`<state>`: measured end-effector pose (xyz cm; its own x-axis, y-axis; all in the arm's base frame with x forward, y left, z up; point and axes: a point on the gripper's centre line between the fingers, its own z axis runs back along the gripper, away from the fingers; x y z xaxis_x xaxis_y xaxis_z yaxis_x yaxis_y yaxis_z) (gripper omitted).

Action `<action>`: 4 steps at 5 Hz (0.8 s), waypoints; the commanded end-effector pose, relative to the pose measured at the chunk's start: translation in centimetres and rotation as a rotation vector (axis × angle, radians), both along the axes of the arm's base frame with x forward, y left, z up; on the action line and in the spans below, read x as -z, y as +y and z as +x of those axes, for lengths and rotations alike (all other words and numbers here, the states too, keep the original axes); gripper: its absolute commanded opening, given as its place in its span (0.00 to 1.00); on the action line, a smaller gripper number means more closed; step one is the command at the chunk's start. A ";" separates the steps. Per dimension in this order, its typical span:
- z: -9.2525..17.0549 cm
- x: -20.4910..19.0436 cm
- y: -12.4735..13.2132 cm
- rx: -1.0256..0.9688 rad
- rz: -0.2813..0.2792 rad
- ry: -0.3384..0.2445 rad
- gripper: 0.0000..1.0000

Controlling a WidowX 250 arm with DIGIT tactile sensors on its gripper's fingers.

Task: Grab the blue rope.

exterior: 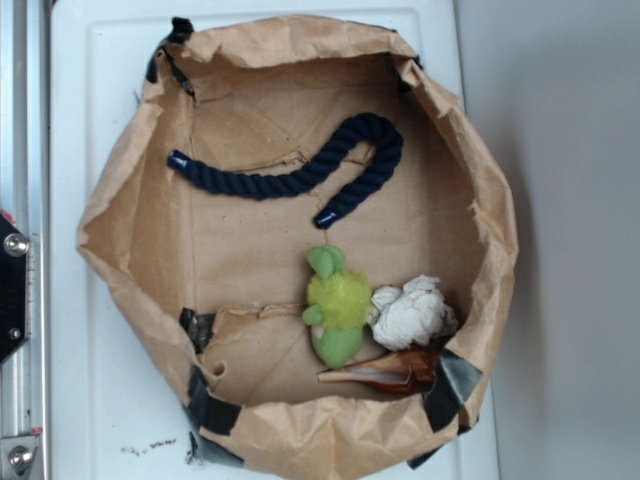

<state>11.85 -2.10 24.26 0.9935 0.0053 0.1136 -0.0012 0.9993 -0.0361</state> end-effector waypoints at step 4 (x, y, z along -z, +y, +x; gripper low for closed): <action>3.1 1.4 1.6 -0.045 -0.036 -0.054 1.00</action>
